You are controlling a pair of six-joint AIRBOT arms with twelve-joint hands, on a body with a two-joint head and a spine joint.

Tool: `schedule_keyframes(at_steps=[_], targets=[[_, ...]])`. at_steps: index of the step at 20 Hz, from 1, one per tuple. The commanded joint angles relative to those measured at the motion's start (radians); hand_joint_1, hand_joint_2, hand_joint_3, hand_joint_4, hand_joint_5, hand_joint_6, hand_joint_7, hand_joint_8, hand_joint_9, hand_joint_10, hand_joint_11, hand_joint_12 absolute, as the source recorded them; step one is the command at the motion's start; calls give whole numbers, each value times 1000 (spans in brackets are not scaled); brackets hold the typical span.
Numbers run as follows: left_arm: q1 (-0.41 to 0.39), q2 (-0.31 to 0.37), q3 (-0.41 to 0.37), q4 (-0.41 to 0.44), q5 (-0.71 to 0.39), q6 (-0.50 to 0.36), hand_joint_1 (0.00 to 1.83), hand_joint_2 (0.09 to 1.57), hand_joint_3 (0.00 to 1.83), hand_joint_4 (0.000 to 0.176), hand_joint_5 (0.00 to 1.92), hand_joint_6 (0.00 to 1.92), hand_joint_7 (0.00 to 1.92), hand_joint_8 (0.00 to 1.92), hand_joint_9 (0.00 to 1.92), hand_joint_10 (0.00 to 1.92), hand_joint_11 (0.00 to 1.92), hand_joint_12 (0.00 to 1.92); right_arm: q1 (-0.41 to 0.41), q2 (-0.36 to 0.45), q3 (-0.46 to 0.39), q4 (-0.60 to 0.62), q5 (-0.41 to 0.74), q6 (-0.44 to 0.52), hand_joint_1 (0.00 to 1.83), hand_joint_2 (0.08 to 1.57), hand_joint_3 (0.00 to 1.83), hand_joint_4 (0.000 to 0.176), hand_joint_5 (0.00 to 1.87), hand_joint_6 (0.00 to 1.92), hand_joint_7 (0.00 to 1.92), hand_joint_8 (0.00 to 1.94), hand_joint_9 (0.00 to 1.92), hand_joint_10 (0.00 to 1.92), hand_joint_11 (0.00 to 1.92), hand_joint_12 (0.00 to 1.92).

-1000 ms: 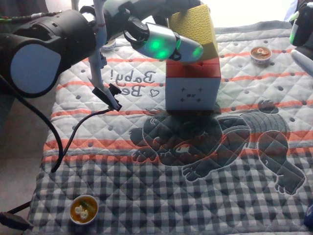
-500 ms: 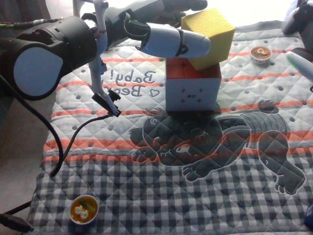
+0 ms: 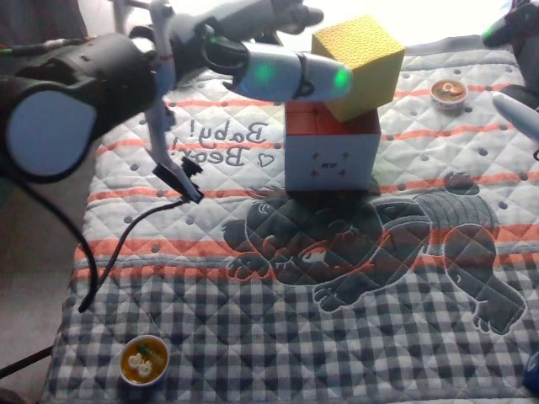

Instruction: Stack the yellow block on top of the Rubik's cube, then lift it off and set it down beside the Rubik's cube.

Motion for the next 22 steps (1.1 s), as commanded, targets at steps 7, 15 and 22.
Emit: schedule_keyframes(at_steps=[7, 15, 22], targets=[[46, 130, -136, 19, 386, -31, 56, 1088, 15, 176, 0, 0, 195, 39, 0, 946, 0, 1588, 140, -16, 56, -76, -31, 4, 591, 983, 0, 0, 43, 116, 92, 1, 0, 271, 0, 887], [219, 258, -226, 54, 685, -308, 56, 1217, 5, 148, 0, 0, 256, 42, 0, 865, 0, 1684, 312, -84, 149, -132, -241, 4, 582, 890, 0, 0, 0, 0, 0, 0, 38, 16, 0, 852], [285, 280, -264, 9, 767, -308, 175, 1253, 0, 95, 0, 0, 346, 41, 33, 900, 0, 1628, 411, -176, 244, -132, -413, 4, 461, 865, 0, 0, 107, 24, 181, 26, 241, 105, 0, 1214]])
